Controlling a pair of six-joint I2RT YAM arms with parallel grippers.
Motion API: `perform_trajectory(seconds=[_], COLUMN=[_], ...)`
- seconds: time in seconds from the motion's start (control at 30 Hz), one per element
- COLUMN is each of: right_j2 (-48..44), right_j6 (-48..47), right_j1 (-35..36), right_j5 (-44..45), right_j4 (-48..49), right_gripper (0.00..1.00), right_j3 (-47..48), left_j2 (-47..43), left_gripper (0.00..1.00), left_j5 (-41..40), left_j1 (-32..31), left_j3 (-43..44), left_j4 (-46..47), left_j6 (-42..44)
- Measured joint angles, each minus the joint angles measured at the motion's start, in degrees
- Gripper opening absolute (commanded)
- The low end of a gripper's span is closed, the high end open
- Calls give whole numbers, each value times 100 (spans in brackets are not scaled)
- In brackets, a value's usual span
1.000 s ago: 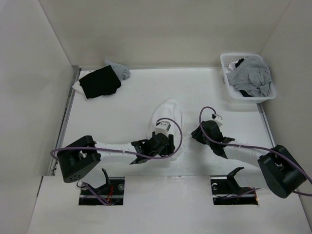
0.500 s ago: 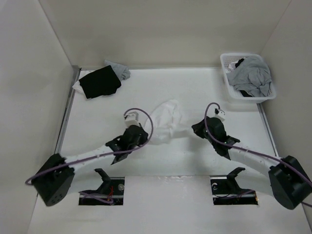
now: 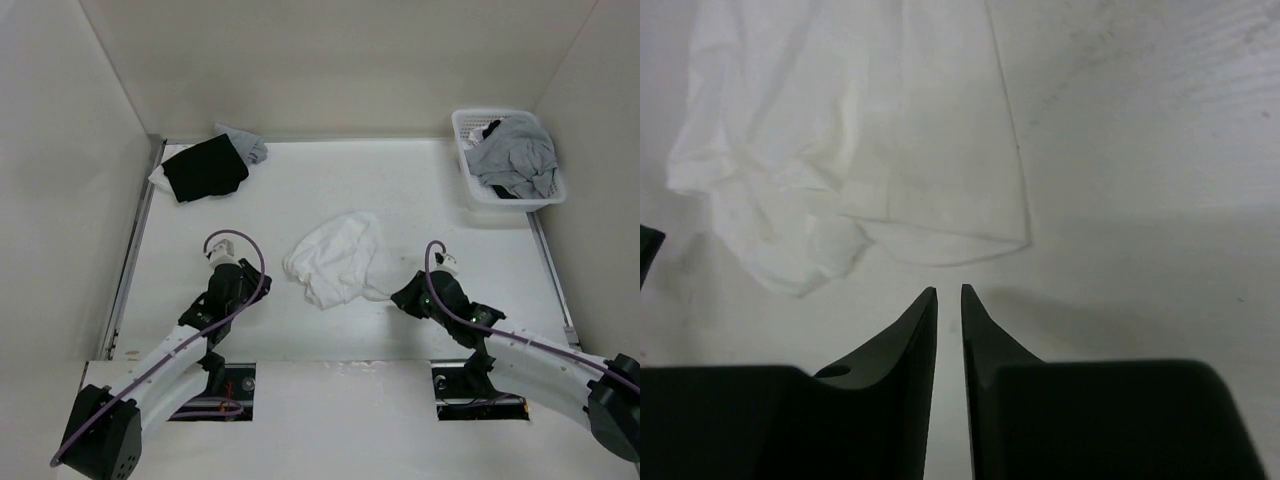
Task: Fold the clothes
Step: Flatten the tank top out
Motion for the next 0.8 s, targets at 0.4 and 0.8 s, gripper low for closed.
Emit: perform_trajectory(seconds=[0.4,0.8], right_j2=[879,1567], right_j6=[-151,-446], right_j1=[-402,-846], right_j5=[262,-483], right_j4=[474,1327], right_gripper=[41,0], right_j3=[-2,544], left_j2=[2371,2865], left_gripper=[49,4], left_j5=[-1196,-682], left_j1=[-3285,-1954], left_j3=[1408,1613], left_j4=[262,911], left_j6=[216,229])
